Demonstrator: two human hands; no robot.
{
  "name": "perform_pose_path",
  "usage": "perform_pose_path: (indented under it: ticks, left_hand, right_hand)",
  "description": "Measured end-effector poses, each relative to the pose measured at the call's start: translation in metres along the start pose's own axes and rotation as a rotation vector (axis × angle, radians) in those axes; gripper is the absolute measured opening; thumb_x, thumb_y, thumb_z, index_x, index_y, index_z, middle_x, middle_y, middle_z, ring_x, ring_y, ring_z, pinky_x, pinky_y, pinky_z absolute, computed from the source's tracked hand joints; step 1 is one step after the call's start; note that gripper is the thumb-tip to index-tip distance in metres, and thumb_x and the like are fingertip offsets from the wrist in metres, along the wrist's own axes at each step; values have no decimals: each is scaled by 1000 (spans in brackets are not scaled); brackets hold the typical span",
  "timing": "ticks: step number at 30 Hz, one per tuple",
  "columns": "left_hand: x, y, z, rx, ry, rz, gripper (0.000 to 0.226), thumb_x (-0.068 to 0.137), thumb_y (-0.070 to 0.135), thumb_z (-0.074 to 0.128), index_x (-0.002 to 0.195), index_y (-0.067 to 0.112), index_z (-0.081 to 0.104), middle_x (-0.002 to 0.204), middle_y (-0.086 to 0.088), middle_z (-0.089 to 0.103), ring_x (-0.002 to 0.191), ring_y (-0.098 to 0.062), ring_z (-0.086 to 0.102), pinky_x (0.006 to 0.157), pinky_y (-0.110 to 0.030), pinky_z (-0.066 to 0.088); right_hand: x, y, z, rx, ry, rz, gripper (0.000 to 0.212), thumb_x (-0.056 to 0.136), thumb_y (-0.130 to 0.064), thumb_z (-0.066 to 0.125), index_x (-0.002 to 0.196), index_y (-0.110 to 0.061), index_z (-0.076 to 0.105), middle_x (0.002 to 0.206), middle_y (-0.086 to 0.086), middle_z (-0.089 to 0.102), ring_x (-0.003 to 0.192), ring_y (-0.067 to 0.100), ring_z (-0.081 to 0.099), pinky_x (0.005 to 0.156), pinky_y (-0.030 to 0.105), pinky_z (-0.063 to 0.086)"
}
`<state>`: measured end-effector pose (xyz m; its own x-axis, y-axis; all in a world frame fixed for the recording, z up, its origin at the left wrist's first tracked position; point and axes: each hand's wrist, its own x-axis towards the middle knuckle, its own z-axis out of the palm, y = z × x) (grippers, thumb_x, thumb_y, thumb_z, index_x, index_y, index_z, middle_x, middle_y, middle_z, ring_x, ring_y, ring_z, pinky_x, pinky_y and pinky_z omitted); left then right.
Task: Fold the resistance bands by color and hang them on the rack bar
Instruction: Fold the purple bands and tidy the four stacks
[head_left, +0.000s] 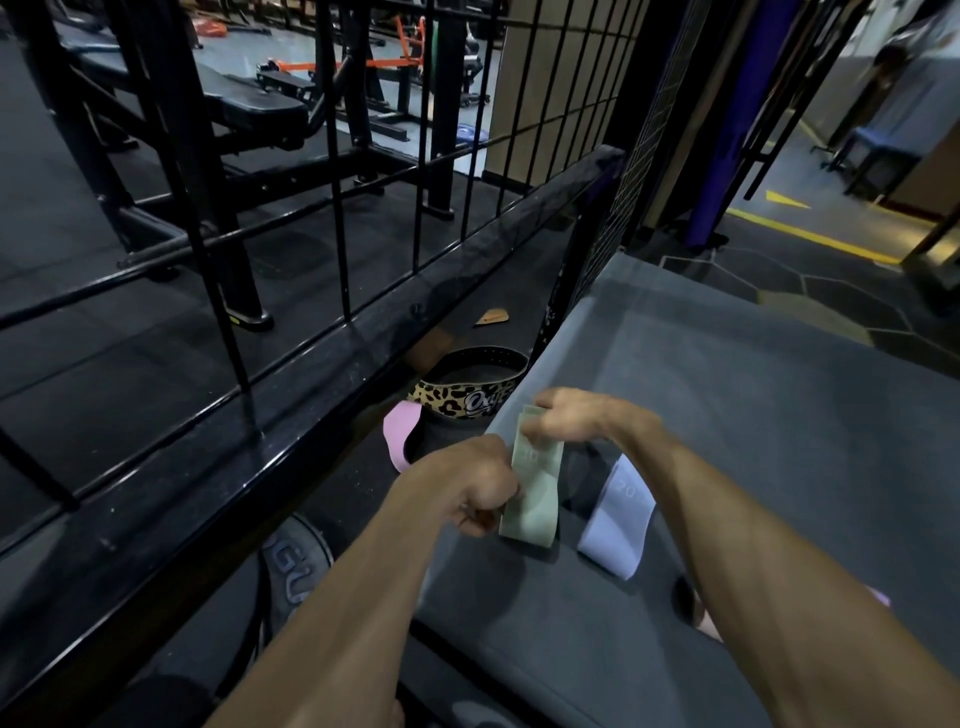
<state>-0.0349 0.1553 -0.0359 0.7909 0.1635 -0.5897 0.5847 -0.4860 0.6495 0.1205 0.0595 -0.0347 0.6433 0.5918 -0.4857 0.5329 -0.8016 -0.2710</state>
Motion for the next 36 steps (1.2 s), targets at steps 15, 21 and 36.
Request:
perform_pose_path:
  ticks: [15,21,36]
  left_hand:
    - [-4,5,3,418,356,76,83,78,65,70,139,17,40,137,-3,46,123,-30,55,94,-42,49]
    - [2,10,40,531,556,34,66,87,46,72,131,9,40,132,-7,51,120,-30,56,88,-39,48]
    - [-8,15,41,515,457,141,61,88,49,69,136,27,39,125,-8,58,116,-32,59,91,-40,47]
  right_hand:
    - [-1,16,3,239,162,39,26,92,-31,57,111,-12,60,103,7,60,89,22,55,72,30,42]
    - [2,17,5,346,139,74,24,90,-30,52,105,-13,58,103,5,58,92,21,56,77,37,55]
    - [-3,14,5,102,167,55,60,87,-47,48,141,-21,48,136,6,49,126,30,50,104,40,41]
